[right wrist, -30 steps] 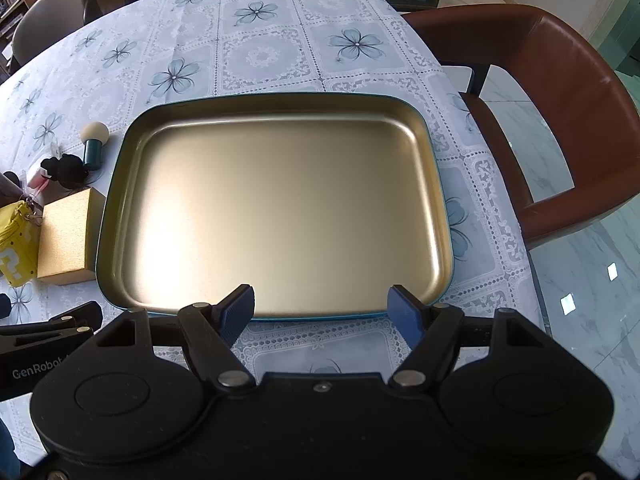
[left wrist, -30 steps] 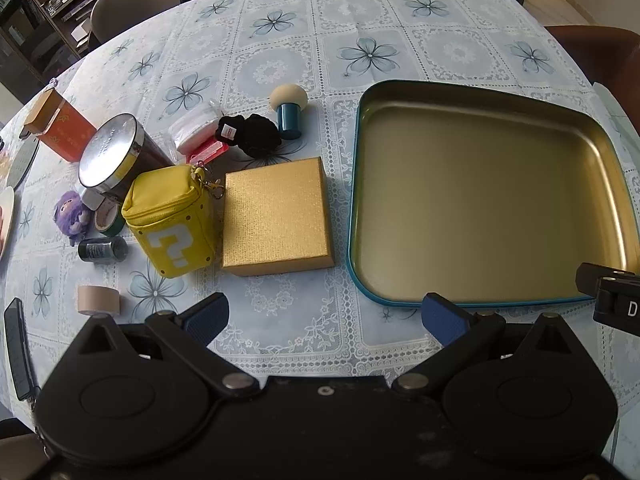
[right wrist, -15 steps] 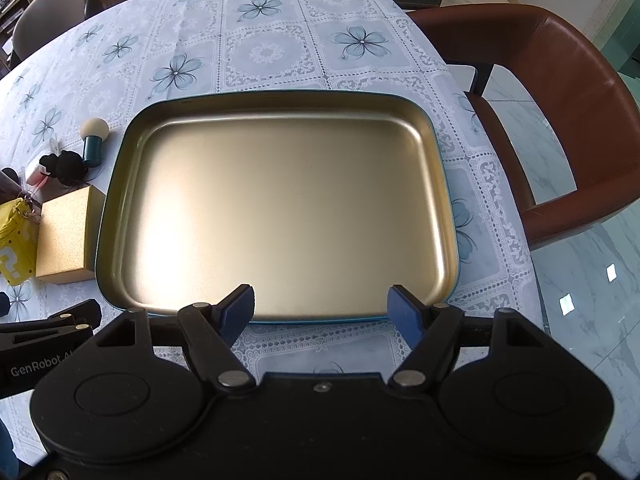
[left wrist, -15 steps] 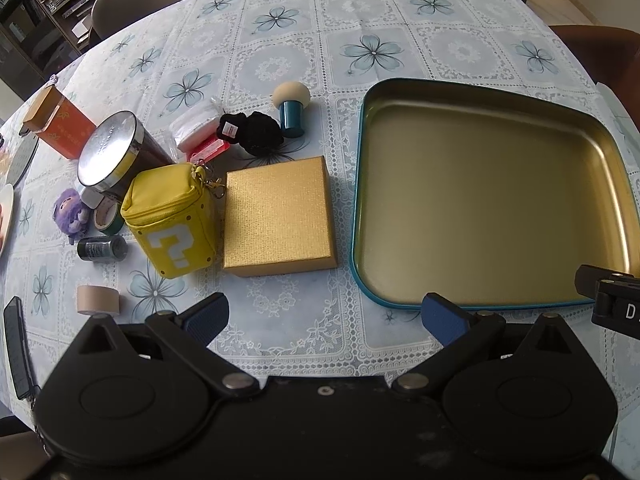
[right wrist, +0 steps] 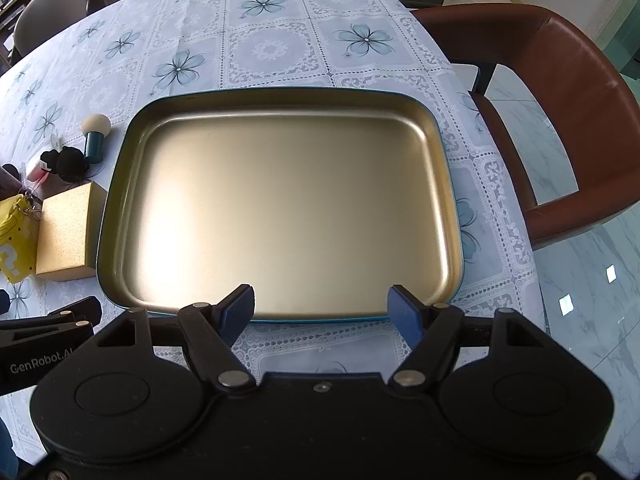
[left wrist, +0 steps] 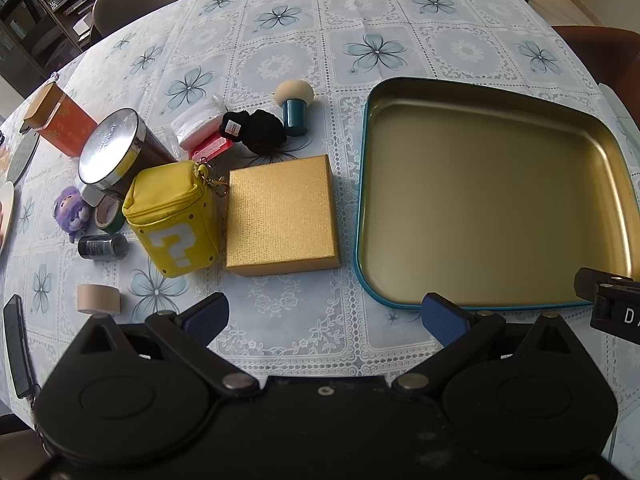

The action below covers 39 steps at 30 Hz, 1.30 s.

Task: Organize soft objects

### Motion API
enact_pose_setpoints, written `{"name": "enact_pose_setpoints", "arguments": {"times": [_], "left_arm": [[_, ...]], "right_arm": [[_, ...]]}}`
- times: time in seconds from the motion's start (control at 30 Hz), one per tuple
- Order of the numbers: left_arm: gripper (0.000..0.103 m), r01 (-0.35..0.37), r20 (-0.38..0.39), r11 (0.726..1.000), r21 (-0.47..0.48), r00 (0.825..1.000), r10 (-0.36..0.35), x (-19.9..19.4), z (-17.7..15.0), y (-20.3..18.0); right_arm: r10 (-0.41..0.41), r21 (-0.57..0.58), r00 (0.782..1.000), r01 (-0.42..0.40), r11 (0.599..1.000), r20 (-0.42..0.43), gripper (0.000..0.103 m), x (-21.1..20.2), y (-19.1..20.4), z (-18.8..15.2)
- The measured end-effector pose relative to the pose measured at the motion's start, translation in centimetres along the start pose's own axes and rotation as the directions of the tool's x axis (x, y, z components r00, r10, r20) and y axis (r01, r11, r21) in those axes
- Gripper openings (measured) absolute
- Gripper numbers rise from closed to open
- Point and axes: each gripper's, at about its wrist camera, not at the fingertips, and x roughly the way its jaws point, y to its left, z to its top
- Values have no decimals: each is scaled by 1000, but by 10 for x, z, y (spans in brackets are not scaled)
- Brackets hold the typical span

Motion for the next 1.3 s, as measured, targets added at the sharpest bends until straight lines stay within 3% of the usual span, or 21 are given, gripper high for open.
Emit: {"name": "enact_pose_setpoints", "arguments": {"times": [0.83, 1.3], "left_arm": [[103, -3, -5, 1000, -2, 1000, 3, 1, 3, -2], [103, -24, -30, 998, -54, 999, 22, 1, -3, 20]], "right_arm": [[0, -14, 1000, 0, 1000, 0, 69, 2, 1, 1], [56, -16, 998, -56, 998, 0, 69, 6, 13, 9]]}}
